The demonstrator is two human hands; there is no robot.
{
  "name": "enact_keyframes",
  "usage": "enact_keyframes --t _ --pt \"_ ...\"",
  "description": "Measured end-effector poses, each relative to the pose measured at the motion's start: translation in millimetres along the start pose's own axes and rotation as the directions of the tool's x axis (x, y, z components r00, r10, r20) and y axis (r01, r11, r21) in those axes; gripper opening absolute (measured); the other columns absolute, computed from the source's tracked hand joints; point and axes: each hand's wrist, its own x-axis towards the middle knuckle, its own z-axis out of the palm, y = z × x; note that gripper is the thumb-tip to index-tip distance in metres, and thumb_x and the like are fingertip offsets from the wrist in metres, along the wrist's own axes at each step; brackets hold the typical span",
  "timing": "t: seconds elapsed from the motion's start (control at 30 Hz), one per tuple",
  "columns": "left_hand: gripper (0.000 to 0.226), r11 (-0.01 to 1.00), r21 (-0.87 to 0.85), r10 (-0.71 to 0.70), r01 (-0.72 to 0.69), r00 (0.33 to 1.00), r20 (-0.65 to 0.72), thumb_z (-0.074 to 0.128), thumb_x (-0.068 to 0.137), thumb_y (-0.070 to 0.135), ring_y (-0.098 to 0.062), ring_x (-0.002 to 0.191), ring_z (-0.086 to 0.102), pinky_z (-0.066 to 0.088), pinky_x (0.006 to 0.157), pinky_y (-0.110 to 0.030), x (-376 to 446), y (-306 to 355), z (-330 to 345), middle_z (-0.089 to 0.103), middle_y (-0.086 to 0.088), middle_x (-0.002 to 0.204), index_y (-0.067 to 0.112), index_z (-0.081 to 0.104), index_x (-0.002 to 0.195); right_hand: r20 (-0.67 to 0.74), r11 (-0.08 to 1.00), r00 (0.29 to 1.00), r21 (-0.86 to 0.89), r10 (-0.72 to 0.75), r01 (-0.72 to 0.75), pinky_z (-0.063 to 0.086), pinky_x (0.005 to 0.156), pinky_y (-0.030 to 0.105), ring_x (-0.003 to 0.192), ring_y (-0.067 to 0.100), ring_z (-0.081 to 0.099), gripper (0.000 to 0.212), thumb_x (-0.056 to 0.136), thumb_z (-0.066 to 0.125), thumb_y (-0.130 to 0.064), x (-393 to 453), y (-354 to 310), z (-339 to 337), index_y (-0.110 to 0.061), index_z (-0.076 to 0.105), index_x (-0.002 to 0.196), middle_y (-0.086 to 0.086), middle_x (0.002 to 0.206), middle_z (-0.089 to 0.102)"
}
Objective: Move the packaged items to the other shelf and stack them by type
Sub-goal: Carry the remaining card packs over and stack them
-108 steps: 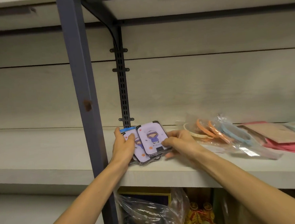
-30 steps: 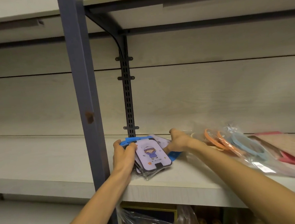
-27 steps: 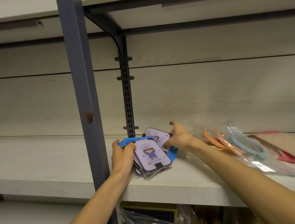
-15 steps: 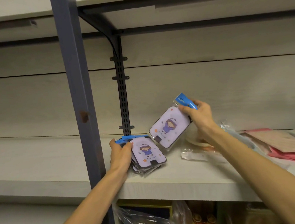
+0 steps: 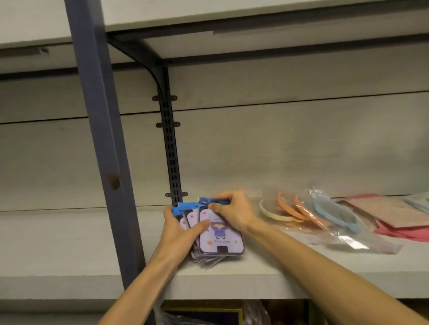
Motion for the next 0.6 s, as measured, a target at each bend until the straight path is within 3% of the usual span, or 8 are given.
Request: enact_keyframes --t 0.07,0.17,0.23,0.3,0.37,0.5,0.6 --pt "0.09 1.0 -0.014 0.019 -0.018 1.0 0.012 0.075 0.087 0.007 -0.003 0.072 0.073 0.053 0.053 -0.014 -1.6 -0.4 0.7 0.064 0.003 0.103 0.02 0.016 0.154 -0.081 1.0 0.997 0.012 0.019 -0.019 0.053 0.098 0.04 0.102 0.014 0.067 0.044 0.086 0.075 -0.031 -1.8 5.1 4.2 -0.015 0.067 0.126 -0.005 0.111 0.07" --pt "0.099 0.996 -0.032 0.078 -0.078 0.997 0.004 0.077 0.086 0.006 -0.008 0.092 0.071 0.057 0.062 -0.017 -0.3 -4.2 1.8 0.065 0.001 0.116 0.025 0.011 0.158 -0.113 0.955 0.961 0.183 0.254 -0.232 0.051 0.098 0.038 0.113 0.021 0.063 0.079 0.086 0.067 -0.053 -11.9 -0.3 -8.3 -0.011 0.038 0.147 0.004 0.131 0.06" --pt "0.106 0.993 -0.037 0.111 -0.111 0.994 0.005 0.079 0.084 0.009 -0.012 0.105 0.069 0.061 0.073 -0.023 1.8 -7.3 0.8 0.062 -0.001 0.129 0.031 0.007 0.159 0.076 0.88 0.926 0.292 0.369 -0.375 0.055 0.08 0.033 0.096 0.021 0.072 0.067 0.086 0.067 -0.054 -24.6 -8.0 -20.5 -0.007 0.052 0.131 0.006 0.115 0.071" --pt "0.109 0.989 -0.026 0.145 -0.145 0.989 0.011 0.08 0.084 0.011 -0.015 0.112 0.068 0.061 0.087 -0.034 1.4 -6.5 0.0 0.059 -0.002 0.136 0.036 0.005 0.159 0.266 0.863 0.899 0.283 0.348 -0.418 0.058 0.077 0.035 0.085 0.021 0.076 0.04 0.089 0.068 -0.042 -36.5 -12.6 -29.4 -0.01 0.068 0.114 0.007 0.097 0.078" --pt "0.111 0.982 -0.012 0.19 -0.19 0.981 0.033 0.079 0.084 0.01 -0.015 0.114 0.067 0.06 0.091 -0.038 -1.2 -4.1 1.0 0.056 -0.002 0.14 0.039 0.002 0.158 0.31 0.877 0.907 0.297 0.286 -0.378 0.06 0.079 0.034 0.086 0.021 0.075 0.024 0.089 0.07 -0.023 -42.4 -16.4 -32.1 -0.012 0.07 0.11 0.007 0.096 0.078" --pt "0.12 0.965 -0.044 0.261 -0.257 0.959 0.111 0.069 0.089 -0.005 -0.001 0.111 0.066 0.057 0.078 -0.019 -6.3 11.7 6.5 0.053 0.008 0.137 0.044 -0.02 0.153 0.203 0.92 0.968 0.332 0.148 -0.211 0.059 0.071 0.024 0.09 0.017 0.073 0.04 0.085 0.075 -0.011 -49.2 -26.5 -39.6 -0.013 0.061 0.122 0.007 0.108 0.074" --pt "0.131 0.95 -0.068 0.312 -0.306 0.939 0.144 0.064 0.084 -0.019 -0.004 0.116 0.065 0.059 0.087 -0.03 -2.2 27.2 11.1 0.051 0.016 0.137 0.049 -0.028 0.148 0.102 0.95 0.995 0.31 -0.003 -0.028 0.058 0.075 0.021 0.096 0.012 0.071 0.045 0.086 0.076 -0.007 -58.5 -27.7 -46.6 -0.016 0.056 0.125 0.0 0.113 0.071"
